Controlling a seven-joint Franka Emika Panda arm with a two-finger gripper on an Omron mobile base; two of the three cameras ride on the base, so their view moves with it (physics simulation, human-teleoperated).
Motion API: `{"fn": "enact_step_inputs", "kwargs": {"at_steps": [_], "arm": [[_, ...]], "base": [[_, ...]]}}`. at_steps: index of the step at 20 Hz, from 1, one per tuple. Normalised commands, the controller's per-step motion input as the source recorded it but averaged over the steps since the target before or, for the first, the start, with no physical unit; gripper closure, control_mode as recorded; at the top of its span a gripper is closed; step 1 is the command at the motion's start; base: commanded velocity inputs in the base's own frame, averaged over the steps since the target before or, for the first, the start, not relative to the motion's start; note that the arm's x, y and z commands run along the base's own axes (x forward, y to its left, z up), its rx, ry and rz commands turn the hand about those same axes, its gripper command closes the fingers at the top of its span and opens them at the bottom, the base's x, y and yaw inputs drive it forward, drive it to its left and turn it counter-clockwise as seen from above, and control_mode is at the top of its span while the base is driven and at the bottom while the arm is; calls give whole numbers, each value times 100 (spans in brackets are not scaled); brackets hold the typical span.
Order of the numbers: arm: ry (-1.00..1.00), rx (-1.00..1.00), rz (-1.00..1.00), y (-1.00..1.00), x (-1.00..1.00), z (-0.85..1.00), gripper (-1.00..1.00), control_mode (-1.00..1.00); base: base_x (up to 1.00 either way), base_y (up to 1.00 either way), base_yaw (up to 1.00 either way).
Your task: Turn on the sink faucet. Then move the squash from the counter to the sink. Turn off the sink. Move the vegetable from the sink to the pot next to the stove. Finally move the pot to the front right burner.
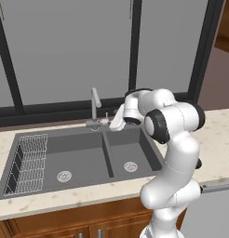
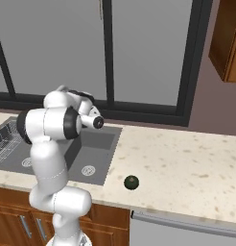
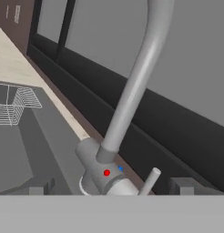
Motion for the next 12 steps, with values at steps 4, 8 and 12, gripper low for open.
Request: {"fn": "enact_step_inputs", "kwargs": {"at_steps": [4, 8, 12], "arm": [[0, 0, 1, 13, 9, -10, -100, -100], [0, 0, 1, 16, 11, 0, -100, -100], [0, 0, 1, 13, 19, 0, -100, -100]], "base": [[0, 0, 0], [0, 0, 0], [0, 0, 0]]}}
